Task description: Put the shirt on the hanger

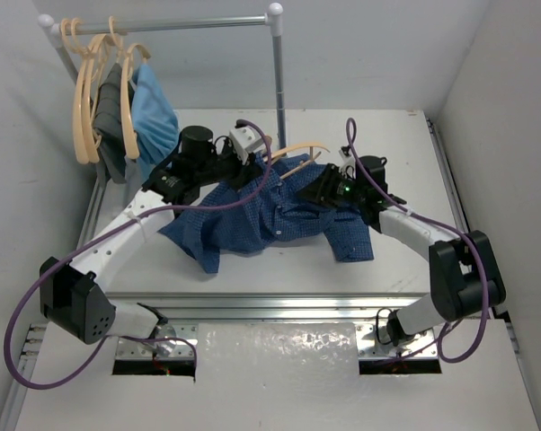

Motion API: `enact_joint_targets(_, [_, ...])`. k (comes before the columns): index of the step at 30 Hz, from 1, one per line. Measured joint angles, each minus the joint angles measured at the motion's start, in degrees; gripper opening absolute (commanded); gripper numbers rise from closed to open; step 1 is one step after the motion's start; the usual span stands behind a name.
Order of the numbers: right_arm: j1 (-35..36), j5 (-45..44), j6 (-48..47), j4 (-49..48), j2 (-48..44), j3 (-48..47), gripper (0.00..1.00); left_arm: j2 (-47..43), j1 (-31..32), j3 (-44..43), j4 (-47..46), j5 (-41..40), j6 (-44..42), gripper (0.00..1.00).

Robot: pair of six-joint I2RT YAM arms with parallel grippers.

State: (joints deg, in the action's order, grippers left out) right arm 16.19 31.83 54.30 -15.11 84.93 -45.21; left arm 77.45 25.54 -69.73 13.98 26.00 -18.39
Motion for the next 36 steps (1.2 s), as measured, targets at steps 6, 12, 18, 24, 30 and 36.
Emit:
enact_joint_targets(6, [0.09,0.35,1.44,0.42,2.23,-0.02,0.08,-0.11,-0.11,0.11,-1.14,-2.97,2.36,0.00])
enact_joint_targets(12, [-2.78,1.16,1.70,3.67,2.36,-0.35,0.00,-0.13,-0.50,0.11,-1.29,-2.38,3.67,0.00])
enact_joint_targets(18, [-13.44,5.75,1.31,6.93,2.36,-1.66,0.00,-2.40,-1.81,0.87,2.34,6.84,0.66,0.00])
enact_joint_targets(24, [-17.44,11.93,-2.71,11.08,2.34,-5.35,0.00,-3.69,-1.68,2.14,5.99,12.28,-5.79,0.00])
enact_joint_targets(30, [-18.18,13.57,-8.17,17.11,1.68,-7.02,0.00,-3.98,-1.68,2.29,9.31,12.57,-13.86,0.00])
enact_joint_targets(36, [-18.29,10.16,-18.84,28.76,1.46,-15.34,0.00,-3.98,-1.62,2.73,10.82,11.63,-21.55,0.00])
